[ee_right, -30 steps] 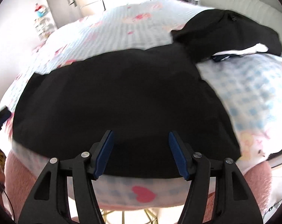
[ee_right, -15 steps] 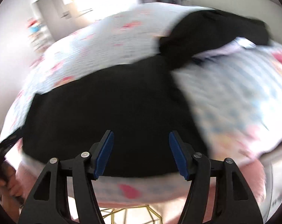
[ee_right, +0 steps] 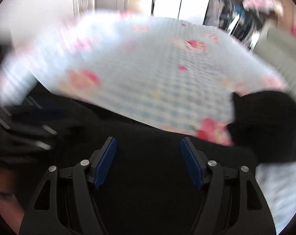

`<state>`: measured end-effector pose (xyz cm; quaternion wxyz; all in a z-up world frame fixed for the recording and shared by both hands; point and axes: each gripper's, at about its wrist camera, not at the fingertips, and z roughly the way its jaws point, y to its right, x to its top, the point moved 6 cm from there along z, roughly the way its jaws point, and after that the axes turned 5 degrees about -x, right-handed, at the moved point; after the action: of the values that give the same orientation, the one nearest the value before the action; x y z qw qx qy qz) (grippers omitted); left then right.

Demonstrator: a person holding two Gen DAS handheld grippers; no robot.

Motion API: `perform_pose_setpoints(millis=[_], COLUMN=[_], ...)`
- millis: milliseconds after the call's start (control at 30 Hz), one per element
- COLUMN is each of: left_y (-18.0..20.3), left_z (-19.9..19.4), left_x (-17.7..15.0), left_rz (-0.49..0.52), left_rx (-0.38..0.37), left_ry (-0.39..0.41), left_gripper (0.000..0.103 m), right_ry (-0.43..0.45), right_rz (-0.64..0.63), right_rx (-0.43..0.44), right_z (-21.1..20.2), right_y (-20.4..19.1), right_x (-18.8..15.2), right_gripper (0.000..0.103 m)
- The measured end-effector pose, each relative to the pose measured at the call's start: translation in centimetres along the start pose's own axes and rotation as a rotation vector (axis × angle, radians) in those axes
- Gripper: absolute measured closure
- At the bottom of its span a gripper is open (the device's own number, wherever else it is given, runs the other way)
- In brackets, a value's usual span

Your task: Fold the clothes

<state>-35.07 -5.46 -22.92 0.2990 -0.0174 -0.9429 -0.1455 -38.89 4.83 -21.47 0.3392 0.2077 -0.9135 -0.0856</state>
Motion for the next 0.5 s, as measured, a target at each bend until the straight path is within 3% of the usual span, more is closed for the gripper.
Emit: perform_pose_setpoints(millis=[67, 133, 167, 233, 267, 300, 333, 400, 433, 467, 500], left_y=[-1.3, -1.5, -1.6, -2.5, -3.3, -4.6, -5.8, -6.5, -6.7, -5.8, -4.6], left_z=[2.3, 2.5, 2.5, 2.0, 1.4, 0.6, -0.4, -4.7, -6.9, -9.4, -11.7], left_x=[0.0, 0.2, 0.2, 0.4, 0.4, 0.6, 0.7, 0.0, -0.3, -0.9, -1.9], left_rz=[-0.009, 0.010, 0.019, 0.000, -0.026, -0.078, -0.131, -0.253, -0.305, -0.300, -0.282], left_rx=[0.042, 0.053, 0.058, 0.048, 0.041, 0.040, 0.036, -0.005, -0.024, -0.039, -0.050], left_ry=[-0.024, -0.019, -0.017, -0.017, -0.013, 0.005, 0.025, 0.071, 0.100, 0.160, 0.218], left_gripper=[0.014, 0.012, 0.011, 0.010, 0.015, 0.021, 0.035, 0.039, 0.035, 0.025, 0.021], right_ry=[-0.015, -0.048, -0.055, -0.038, -0.022, -0.046, -0.089, -0.105, -0.112, -0.085, -0.049], right_rz=[0.001, 0.134, 0.185, 0.294, 0.376, 0.503, 0.576, 0.641, 0.673, 0.667, 0.628], right_rx=[0.047, 0.147, 0.140, -0.004, -0.084, -0.062, -0.014, 0.058, 0.095, 0.111, 0.132], right_z=[3.1, 4.4, 4.4, 3.5, 2.8, 3.0, 3.3, 2.0, 1.3, -1.0, -3.2], right_y=[-0.1, 2.1, 3.4, 7.0, 9.3, 11.9, 13.4, 14.5, 15.1, 15.0, 14.1], right_x=[-1.6, -2.7, -2.7, -3.4, -4.1, -5.4, -6.6, -7.6, -8.0, -7.7, -7.2], right_gripper=[0.024, 0.018, 0.018, 0.045, 0.047, 0.047, 0.050, 0.064, 0.061, 0.056, 0.038])
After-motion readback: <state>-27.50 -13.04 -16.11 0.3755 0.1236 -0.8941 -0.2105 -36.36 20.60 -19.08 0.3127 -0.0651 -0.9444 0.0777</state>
